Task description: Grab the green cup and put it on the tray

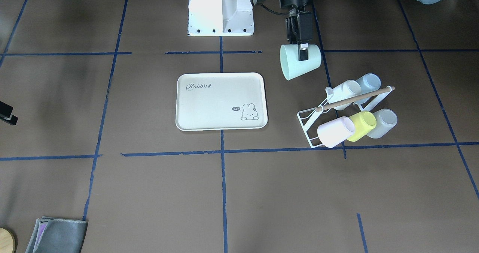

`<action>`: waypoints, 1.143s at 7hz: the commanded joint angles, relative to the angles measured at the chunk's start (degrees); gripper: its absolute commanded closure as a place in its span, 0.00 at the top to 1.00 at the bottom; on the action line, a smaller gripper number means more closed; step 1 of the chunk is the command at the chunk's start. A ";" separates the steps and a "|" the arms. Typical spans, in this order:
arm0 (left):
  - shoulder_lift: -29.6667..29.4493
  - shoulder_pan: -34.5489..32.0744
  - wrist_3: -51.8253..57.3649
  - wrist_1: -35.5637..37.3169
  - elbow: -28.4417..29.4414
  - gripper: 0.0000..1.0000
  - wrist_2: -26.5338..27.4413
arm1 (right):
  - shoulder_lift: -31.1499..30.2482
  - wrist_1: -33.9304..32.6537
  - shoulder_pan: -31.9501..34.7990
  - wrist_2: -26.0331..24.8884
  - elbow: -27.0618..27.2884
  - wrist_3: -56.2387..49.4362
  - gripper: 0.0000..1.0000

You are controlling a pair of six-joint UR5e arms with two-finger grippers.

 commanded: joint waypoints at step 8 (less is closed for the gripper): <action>0.19 0.82 -29.89 -77.19 38.10 0.21 -5.32 | -0.70 -0.49 5.34 0.35 -3.05 -9.54 1.00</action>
